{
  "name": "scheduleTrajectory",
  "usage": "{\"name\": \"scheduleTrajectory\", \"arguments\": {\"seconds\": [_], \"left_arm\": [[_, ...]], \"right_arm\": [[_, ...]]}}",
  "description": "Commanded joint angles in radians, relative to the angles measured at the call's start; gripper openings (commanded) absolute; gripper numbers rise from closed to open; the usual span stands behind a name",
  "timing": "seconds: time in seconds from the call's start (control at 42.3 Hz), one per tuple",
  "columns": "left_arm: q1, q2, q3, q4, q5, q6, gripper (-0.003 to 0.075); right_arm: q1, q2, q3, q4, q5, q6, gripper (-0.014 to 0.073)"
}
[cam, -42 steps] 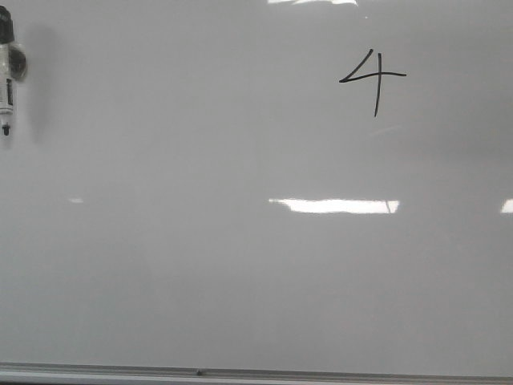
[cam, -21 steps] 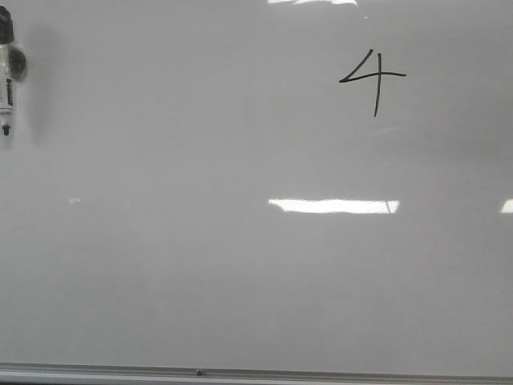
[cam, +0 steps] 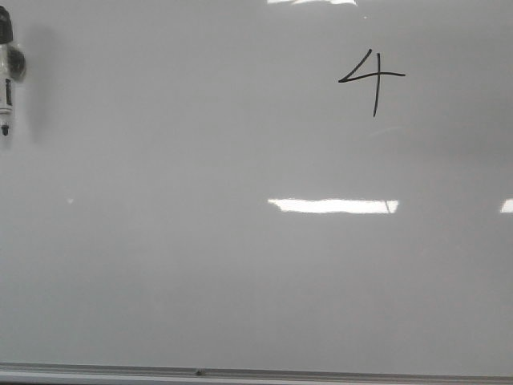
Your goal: Write number 4 on whiteboard
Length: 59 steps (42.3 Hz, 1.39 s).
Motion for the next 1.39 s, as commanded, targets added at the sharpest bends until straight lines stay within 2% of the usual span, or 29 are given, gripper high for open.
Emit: {"name": "scheduleTrajectory", "arguments": {"seconds": [0.0,0.827,0.921,0.992,1.063,1.252,1.37], "left_arm": [[0.001,-0.017,0.005,-0.011,-0.086,0.0,-0.002],[0.001,-0.015,0.005,-0.011,-0.086,0.0,-0.002],[0.001,-0.015,0.005,-0.011,-0.086,0.0,-0.002],[0.001,-0.015,0.005,-0.011,-0.086,0.0,-0.002],[0.001,-0.015,0.005,-0.011,-0.086,0.0,-0.002],[0.001,-0.015,0.005,-0.011,-0.086,0.0,-0.002],[0.001,-0.015,0.005,-0.011,-0.086,0.0,-0.002]], "right_arm": [[-0.007,0.011,-0.019,-0.019,-0.063,-0.005,-0.0069],[-0.013,0.004,0.005,-0.024,-0.07,-0.005,-0.0069],[-0.07,-0.019,0.063,-0.051,-0.106,-0.005,-0.0068],[-0.133,-0.055,0.124,-0.015,-0.182,-0.014,-0.0064],[-0.211,-0.106,0.198,0.052,-0.284,-0.068,-0.0064],[-0.421,-0.261,0.433,0.212,-0.564,-0.313,-0.0064],[-0.538,-0.342,0.577,0.225,-0.739,-0.334,-0.0068]]}}
